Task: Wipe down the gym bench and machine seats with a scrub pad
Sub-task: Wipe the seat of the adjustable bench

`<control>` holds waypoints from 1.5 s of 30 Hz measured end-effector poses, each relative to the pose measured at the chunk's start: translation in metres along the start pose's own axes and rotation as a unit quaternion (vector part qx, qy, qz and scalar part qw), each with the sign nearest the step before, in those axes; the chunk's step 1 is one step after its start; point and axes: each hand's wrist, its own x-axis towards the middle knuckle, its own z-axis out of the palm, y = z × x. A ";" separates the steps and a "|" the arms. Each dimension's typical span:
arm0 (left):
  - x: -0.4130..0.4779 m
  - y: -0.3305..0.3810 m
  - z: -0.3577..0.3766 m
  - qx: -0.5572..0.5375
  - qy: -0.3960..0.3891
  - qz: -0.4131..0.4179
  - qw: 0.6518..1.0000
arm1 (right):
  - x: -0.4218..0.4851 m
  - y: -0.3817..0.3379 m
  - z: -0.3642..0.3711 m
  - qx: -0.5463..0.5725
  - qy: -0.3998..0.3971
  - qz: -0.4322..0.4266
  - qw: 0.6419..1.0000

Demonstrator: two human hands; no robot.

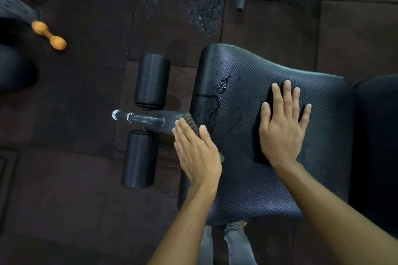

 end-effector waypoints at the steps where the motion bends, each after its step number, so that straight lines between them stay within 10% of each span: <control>1: 0.004 0.004 -0.001 -0.013 0.000 0.000 1.000 | 0.000 0.000 0.000 0.000 0.001 0.000 1.000; 18: 0.109 0.103 0.019 0.100 -0.005 0.271 0.957 | 0.000 0.000 0.004 -0.035 0.015 -0.004 0.999; 35: 0.002 0.022 0.016 0.213 -0.049 0.471 0.855 | 0.002 0.020 -0.020 0.079 0.013 -0.009 0.997; 45: 0.086 0.107 0.029 0.157 -0.011 0.337 0.928 | -0.002 0.036 -0.011 0.009 0.026 -0.004 1.000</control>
